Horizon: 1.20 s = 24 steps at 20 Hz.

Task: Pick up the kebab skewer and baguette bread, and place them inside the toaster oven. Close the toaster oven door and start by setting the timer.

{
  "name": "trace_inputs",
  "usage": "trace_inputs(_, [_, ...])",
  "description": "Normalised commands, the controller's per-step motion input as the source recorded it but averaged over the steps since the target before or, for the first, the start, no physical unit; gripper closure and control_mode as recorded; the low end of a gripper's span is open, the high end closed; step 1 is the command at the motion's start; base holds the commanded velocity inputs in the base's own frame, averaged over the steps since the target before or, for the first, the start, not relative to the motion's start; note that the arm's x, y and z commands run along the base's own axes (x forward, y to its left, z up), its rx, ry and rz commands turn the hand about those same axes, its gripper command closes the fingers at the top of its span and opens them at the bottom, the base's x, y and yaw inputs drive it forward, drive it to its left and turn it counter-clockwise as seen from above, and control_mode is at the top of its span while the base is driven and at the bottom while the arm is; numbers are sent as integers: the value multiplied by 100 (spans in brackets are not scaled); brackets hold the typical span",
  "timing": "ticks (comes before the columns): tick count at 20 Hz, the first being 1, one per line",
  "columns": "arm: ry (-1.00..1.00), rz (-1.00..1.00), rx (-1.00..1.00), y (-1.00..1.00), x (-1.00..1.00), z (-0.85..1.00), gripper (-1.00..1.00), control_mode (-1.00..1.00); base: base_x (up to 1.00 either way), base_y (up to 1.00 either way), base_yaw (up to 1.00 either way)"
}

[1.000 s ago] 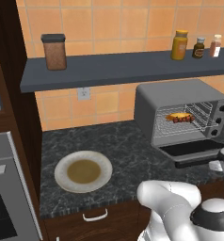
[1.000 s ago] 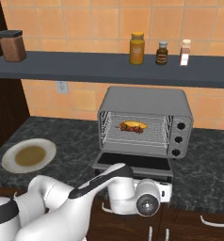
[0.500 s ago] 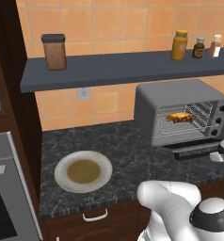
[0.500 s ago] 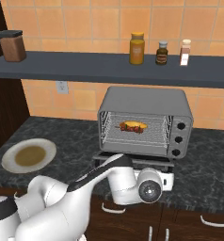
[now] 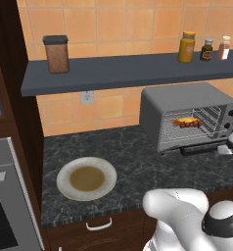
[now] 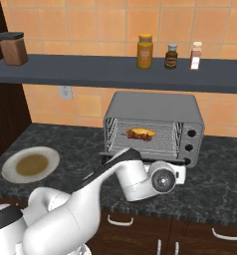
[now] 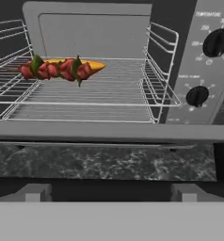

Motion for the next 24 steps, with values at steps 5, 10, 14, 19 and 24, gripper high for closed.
trace_inputs(5, [0, -3, 0, 38, 57, 3, -100, -100, 0, 0, 0])
trace_inputs(10, [0, -3, 0, 37, 60, 0, -100, -100, 0, 0, 0])
trace_inputs(14, [0, -2, 0, 32, 53, 0, -100, -100, 0, 0, 0])
trace_inputs(19, [0, -1, 0, 26, 49, 0, -100, -100, 0, 0, 0])
trace_inputs(24, [0, 0, 0, 21, 40, 0, -100, -100, 0, 0, 0])
